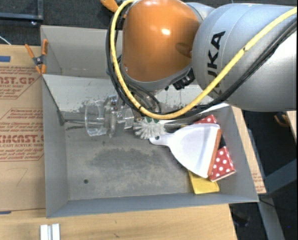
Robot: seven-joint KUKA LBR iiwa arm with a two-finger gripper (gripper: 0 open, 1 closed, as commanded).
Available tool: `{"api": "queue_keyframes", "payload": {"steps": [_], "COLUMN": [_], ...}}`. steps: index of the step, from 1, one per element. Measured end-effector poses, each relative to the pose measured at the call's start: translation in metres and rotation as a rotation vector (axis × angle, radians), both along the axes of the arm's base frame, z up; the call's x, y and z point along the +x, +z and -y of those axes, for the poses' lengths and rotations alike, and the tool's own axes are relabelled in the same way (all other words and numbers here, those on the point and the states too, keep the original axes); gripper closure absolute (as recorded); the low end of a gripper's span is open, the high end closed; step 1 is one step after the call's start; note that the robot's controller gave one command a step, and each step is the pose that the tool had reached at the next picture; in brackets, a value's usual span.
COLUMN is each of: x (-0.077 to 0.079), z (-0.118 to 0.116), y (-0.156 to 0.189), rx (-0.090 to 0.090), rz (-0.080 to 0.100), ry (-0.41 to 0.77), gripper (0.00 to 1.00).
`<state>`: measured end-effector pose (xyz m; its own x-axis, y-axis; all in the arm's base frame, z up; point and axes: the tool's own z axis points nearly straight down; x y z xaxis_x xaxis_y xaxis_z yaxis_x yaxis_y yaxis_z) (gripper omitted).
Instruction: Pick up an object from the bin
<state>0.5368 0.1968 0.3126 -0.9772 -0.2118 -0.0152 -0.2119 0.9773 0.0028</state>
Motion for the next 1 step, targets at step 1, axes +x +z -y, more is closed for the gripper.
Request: {"api": "queue_keyframes", "payload": {"steps": [1], "x": [0.0122], "z": [0.0430], "y": [-0.0037], "rx": [-0.004], "rz": [-0.006], "ry": [0.166], "gripper": [1.00]}}
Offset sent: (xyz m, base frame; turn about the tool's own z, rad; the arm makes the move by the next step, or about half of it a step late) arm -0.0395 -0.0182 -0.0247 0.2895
